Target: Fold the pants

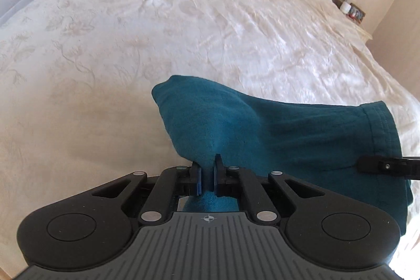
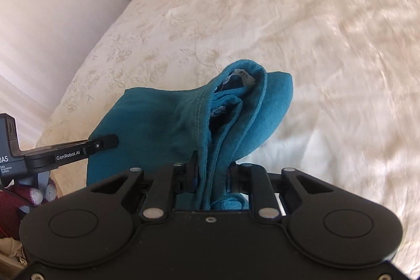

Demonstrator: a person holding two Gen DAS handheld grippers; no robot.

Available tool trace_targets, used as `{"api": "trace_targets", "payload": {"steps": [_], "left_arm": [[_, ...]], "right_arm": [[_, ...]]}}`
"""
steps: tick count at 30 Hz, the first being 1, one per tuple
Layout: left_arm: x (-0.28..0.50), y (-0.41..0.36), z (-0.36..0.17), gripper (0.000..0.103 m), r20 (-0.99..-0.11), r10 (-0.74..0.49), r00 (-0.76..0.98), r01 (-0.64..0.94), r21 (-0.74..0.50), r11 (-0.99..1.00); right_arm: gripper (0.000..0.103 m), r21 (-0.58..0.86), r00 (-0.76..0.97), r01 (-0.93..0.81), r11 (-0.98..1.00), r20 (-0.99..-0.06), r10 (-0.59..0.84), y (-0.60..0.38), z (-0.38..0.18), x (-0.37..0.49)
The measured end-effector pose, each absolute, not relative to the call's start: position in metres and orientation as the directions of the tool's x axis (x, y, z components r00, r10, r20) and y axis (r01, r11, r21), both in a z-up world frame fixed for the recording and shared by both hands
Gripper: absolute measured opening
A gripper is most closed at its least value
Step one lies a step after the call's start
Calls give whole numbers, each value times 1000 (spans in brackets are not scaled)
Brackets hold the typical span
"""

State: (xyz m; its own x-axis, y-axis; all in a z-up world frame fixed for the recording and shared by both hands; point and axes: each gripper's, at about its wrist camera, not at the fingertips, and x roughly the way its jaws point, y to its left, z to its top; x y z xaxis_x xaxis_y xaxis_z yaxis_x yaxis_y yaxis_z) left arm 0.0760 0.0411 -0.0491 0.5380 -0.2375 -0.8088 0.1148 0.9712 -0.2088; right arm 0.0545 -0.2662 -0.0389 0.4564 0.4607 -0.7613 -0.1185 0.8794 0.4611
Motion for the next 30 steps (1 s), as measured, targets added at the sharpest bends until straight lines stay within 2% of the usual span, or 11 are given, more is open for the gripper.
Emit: {"api": "trace_targets", "payload": {"steps": [7,11,12,14,16,18,20,23,27,30], "left_arm": [[120,97,-14,7,-758,-202,621,69,-204,977],[157,123,-20,8,-756,-171,632,42,-187,982],[164,129,-26,9,-765,-165,622,29,-188,982],[177,138,-47,13,-806,-146,573,-1,-179,984],[184,143,-74,14,-850,-118,513,-28,-155,988],[183,146,-100,14,-891,-68,448,-54,-103,993],[176,151,-112,14,-902,-34,430,-80,-75,994],[163,163,-103,14,-888,-26,459,-129,-96,987],[158,171,-80,14,-849,35,527,-191,-79,978],[157,164,-71,14,-827,39,560,-185,-79,980]], "right_arm": [[28,519,479,-205,830,-686,548,-213,-7,133],[29,543,464,-219,811,-673,576,-184,-13,180],[31,548,460,-204,811,-678,573,-179,-20,190],[46,529,463,-163,833,-705,538,-173,-41,209],[60,464,427,-64,884,-787,444,-175,-72,225],[60,365,370,48,930,-871,323,-182,-99,237],[58,306,345,95,947,-903,257,-193,-110,235],[59,313,390,93,945,-885,254,-203,-97,222],[59,309,495,-35,950,-821,285,-183,-66,215],[59,341,500,-131,931,-788,359,-158,-60,215]]}}
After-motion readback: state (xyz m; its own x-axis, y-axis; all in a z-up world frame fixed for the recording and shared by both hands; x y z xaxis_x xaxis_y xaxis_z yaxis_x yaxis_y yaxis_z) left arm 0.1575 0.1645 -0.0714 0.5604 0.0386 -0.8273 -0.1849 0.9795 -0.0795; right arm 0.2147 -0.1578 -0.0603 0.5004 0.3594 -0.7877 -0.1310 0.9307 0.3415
